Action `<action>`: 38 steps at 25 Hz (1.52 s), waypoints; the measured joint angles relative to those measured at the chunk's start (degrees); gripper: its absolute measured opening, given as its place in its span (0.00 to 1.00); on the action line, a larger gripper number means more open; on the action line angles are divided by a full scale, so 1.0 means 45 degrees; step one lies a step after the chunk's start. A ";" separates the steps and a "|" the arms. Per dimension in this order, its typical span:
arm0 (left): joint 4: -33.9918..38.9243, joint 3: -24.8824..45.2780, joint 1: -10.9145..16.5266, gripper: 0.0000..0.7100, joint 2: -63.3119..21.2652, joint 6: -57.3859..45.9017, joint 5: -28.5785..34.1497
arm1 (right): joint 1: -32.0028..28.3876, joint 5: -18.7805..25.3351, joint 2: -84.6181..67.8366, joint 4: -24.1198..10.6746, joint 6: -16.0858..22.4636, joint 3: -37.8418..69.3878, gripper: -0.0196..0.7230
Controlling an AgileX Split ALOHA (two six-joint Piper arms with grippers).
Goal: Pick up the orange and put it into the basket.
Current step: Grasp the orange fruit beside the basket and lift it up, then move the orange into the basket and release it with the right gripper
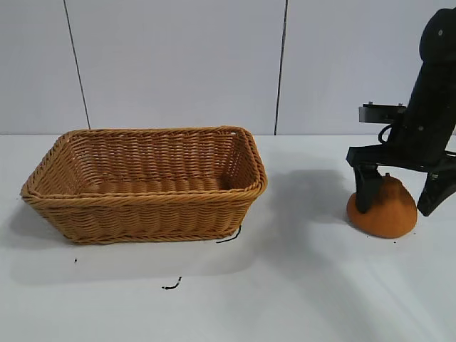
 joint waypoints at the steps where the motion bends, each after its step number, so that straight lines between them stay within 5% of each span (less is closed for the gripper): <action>1: 0.0000 0.0000 0.0000 0.90 0.0000 0.0000 0.0000 | 0.0000 0.0146 -0.0146 0.0000 0.0000 -0.0159 0.12; 11: 0.0000 0.0000 0.0000 0.90 0.0000 0.0000 0.0000 | 0.0045 0.2288 -0.1491 0.0179 0.0000 -0.4037 0.12; 18: 0.0000 0.0000 0.0000 0.90 0.0000 0.0000 0.0000 | 0.1768 0.2451 -0.1491 0.0141 0.0153 -0.5738 0.12; 30: 0.0000 0.0000 0.0000 0.90 0.0000 0.0000 0.0000 | 0.6705 0.0595 -0.0506 0.0276 0.0355 -0.6012 0.12; 38: 0.0000 0.0000 0.0000 0.90 0.0000 0.0000 0.0012 | 0.7936 -0.0984 0.1723 0.0293 0.0406 -0.6012 0.12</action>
